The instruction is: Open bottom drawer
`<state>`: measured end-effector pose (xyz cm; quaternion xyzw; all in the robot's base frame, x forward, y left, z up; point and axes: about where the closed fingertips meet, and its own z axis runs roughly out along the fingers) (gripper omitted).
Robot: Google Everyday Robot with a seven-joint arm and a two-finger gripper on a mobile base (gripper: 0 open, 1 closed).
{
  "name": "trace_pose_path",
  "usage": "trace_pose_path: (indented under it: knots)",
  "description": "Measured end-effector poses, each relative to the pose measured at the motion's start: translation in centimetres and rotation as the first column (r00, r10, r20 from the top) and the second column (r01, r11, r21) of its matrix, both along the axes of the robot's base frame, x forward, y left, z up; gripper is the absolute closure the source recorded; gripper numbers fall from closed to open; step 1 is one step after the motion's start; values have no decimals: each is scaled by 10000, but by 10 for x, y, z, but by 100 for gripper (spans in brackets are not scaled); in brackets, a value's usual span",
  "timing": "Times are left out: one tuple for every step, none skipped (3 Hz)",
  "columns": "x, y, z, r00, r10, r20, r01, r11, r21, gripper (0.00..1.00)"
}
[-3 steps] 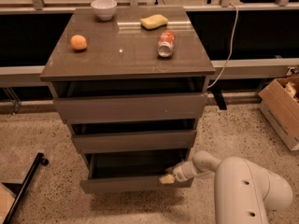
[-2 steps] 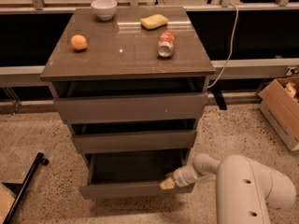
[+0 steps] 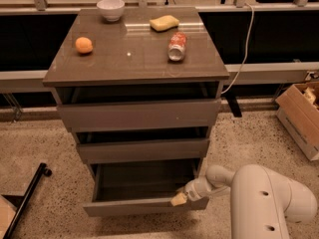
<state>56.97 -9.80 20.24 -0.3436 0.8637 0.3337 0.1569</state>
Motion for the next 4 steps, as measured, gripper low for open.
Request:
trace_pose_path:
  knots:
    - [-7, 2, -6, 9996, 134, -268, -138, 9998, -165, 36]
    - [-7, 2, -5, 9996, 134, -268, -138, 9998, -165, 12]
    - [-39, 1, -17, 9939, 219, -1083, -249, 9993, -269, 0]
    - [-48, 0, -18, 9911, 213, -1312, -254, 9992, -298, 0]
